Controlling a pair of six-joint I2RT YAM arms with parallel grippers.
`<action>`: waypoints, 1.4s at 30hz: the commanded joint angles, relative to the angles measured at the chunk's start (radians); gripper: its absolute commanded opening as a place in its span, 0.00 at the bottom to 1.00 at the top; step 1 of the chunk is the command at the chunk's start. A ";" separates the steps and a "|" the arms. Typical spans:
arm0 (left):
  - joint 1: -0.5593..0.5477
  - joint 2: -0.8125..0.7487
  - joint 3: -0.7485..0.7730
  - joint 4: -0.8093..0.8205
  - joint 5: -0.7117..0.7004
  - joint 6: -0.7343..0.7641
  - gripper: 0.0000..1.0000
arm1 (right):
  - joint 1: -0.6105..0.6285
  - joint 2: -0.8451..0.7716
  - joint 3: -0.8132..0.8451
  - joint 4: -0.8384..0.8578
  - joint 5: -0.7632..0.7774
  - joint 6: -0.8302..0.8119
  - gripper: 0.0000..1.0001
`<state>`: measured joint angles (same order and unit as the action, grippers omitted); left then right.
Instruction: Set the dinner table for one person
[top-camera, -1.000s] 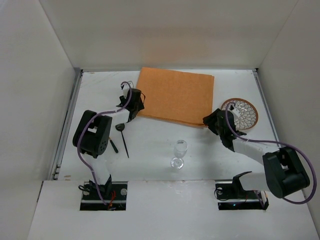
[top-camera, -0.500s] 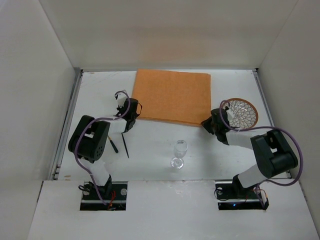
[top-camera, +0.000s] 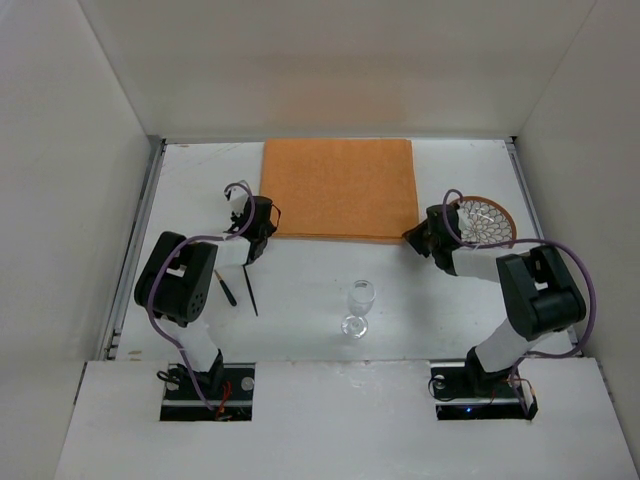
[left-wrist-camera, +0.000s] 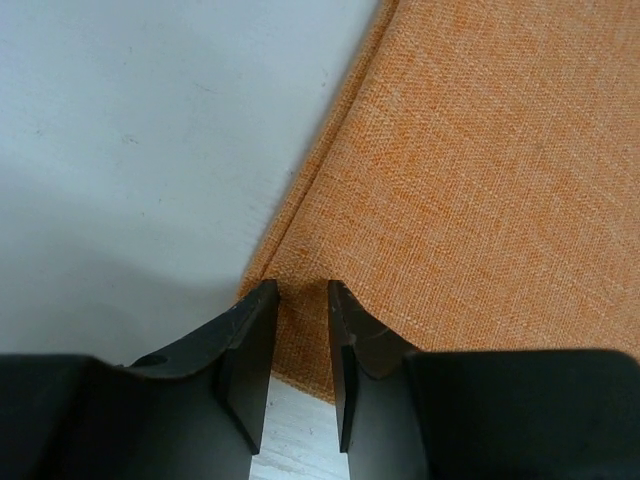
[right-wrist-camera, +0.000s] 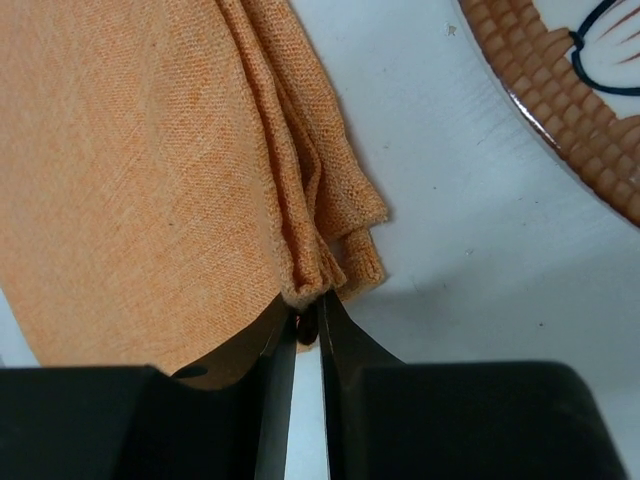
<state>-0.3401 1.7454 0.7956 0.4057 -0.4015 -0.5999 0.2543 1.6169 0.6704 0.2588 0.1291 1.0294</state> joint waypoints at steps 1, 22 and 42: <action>0.008 0.011 0.017 -0.044 0.012 -0.014 0.26 | -0.014 -0.038 -0.005 0.059 0.015 0.003 0.21; -0.227 -0.514 -0.274 0.189 0.016 -0.012 0.63 | -0.184 -0.692 -0.209 -0.142 0.125 -0.112 0.79; -0.257 -0.443 -0.432 0.456 0.128 -0.077 0.63 | -0.605 -0.373 -0.230 -0.047 0.031 -0.124 0.58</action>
<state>-0.6067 1.3148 0.3794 0.7753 -0.2798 -0.6662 -0.3412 1.2110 0.4179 0.1062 0.2214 0.8967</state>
